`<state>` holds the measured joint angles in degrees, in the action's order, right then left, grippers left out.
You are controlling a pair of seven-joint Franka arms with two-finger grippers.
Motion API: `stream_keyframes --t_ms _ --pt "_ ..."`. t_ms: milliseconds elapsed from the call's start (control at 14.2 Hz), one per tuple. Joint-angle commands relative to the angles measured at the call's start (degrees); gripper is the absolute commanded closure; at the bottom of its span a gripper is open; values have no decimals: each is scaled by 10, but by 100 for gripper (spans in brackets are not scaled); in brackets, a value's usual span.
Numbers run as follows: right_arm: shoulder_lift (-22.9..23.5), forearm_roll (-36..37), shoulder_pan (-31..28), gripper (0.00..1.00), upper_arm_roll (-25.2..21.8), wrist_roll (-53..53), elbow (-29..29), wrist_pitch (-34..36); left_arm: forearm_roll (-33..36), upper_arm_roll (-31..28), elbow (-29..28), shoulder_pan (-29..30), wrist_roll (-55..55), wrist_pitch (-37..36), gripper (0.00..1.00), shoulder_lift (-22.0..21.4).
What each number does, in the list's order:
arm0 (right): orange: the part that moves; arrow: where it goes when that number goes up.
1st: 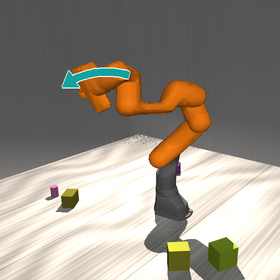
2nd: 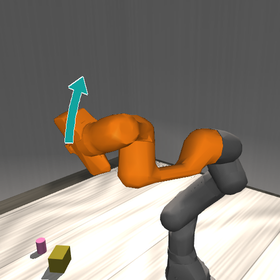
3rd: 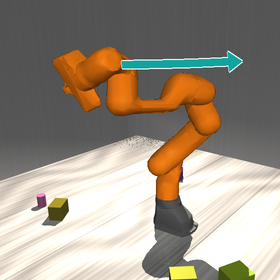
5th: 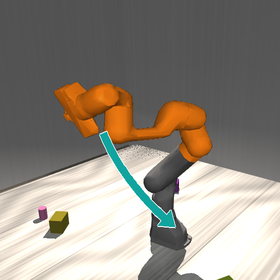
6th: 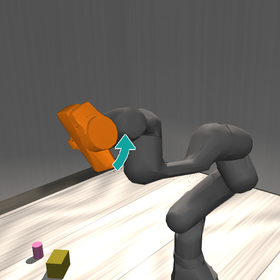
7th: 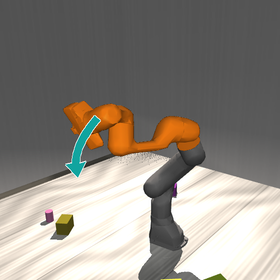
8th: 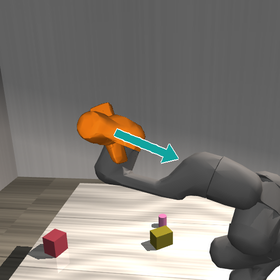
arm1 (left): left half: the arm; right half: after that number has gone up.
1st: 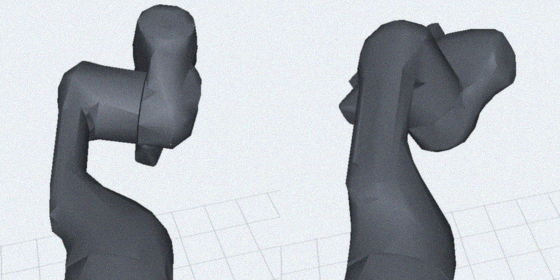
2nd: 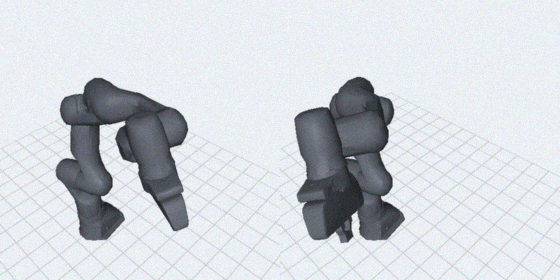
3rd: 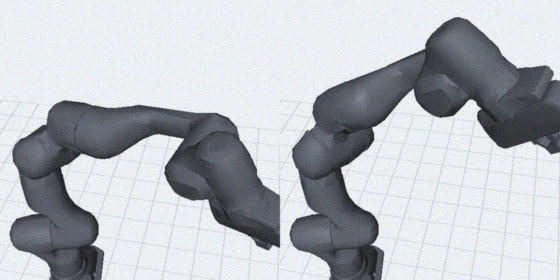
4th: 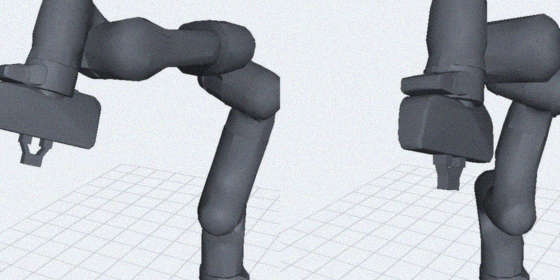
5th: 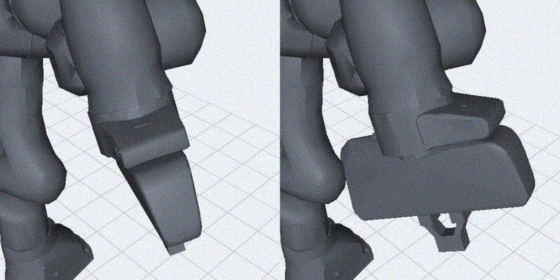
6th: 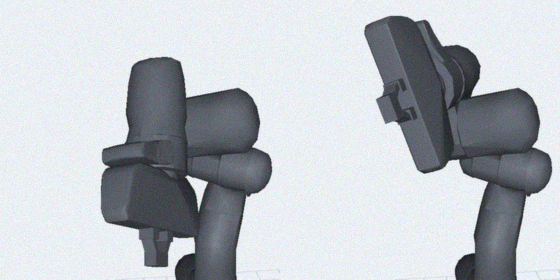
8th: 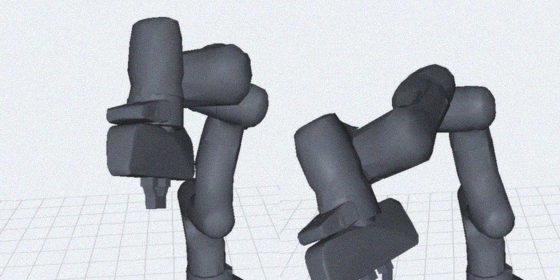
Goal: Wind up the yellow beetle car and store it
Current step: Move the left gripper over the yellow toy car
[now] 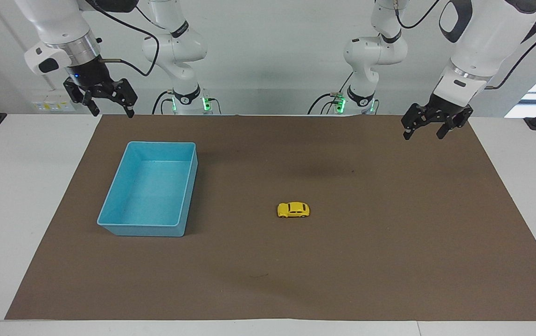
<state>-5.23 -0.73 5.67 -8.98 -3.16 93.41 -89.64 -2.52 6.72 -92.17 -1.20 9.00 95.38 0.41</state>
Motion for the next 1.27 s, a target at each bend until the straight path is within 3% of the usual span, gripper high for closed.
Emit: stream_keyframes --t_ms 0,563,774,1197 --pt "-5 -6 -4 0 2 10 4 -2 -6 9 -10 -1 39 30 0 7" --pt "-5 -6 -4 0 2 10 4 -2 -2 45 -10 -5 240 78 0 49" --pt "-5 -6 -3 0 2 10 4 -2 1 65 -10 -7 380 112 0 76" --pt "-5 -6 -4 0 2 10 4 -2 1 87 -9 -10 547 161 0 113"
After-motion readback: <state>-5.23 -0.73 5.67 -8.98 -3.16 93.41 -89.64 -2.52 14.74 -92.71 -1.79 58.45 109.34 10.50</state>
